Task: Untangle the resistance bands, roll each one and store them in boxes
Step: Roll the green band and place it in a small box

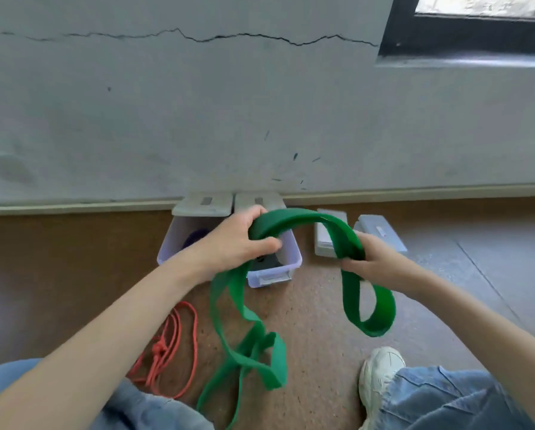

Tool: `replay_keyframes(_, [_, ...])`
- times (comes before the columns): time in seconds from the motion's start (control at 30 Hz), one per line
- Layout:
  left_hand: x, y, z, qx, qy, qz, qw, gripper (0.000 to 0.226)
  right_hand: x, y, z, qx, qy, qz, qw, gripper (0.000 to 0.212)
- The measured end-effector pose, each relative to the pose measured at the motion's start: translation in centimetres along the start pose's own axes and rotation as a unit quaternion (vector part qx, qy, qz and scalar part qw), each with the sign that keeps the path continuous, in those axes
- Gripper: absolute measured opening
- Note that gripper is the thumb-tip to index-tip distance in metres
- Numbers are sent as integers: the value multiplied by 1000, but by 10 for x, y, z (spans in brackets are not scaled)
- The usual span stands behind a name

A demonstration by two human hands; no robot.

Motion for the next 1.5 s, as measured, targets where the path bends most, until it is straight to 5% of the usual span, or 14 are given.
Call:
replay_keyframes(0.07, [16, -13, -7, 72, 46, 103, 991, 51, 22, 18, -5, -56, 48, -64, 995, 29])
replay_keyframes(0.17, [11, -46, -16, 113, 17, 92, 989, 82, 54, -1, -16, 22, 123, -187, 974, 29])
replay_keyframes(0.27, [2, -77, -23, 119, -8, 101, 988, 48, 74, -18, -20, 38, 154, -190, 969, 26])
replay_keyframes(0.37, [-17, -60, -16, 38, -55, 101, 993, 24, 75, -5, -18, -1, 149, -168, 975, 33])
replay_keyframes(0.57, [-47, -22, -10, 31, -66, -104, 992, 22, 47, 3, -22, 59, 56, 28, 996, 35])
replay_keyframes(0.7, [-26, -13, -3, 15, -35, -57, 998, 14, 34, 27, -14, -74, -8, 180, 981, 23])
replay_keyframes(0.8, [3, -32, -10, 126, 10, 62, 990, 28, 42, 50, -12, -159, 48, 121, 979, 33])
replay_keyframes(0.87, [9, -46, -16, 183, 34, 38, 982, 43, 64, 44, -14, -121, 131, 11, 984, 36])
replay_keyframes(1.03, [-3, -55, -9, 119, 22, -69, 990, 43, 85, 14, -13, -54, 213, -150, 964, 43])
replay_keyframes(1.13, [-6, -44, -6, 68, 22, -201, 977, 40, 64, 32, -8, -93, 107, -7, 990, 69])
replay_keyframes(1.23, [-14, -34, -4, 21, 10, -301, 953, 14, 47, 6, -22, 44, -56, 267, 961, 94])
replay_keyframes(1.3, [-22, -48, -9, 60, -10, -269, 961, 23, 58, -9, -26, 86, -13, 318, 944, 71])
replay_keyframes(1.4, [-19, -73, -17, 104, 9, -219, 970, 32, 78, 2, -20, -35, 91, 261, 960, 18])
replay_keyframes(1.5, [-15, -70, -15, 113, -3, -127, 985, 41, 81, 8, -21, -121, 124, 174, 969, 15])
Point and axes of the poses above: each hand's wrist, its own z-axis towards the middle knuckle, its own y-axis out of the back of the hand, x = y × z, the point moved 8 cm from there along z, towards the middle knuckle, and after that the axes turned 7 degrees about -x, right-handed, at the moved point
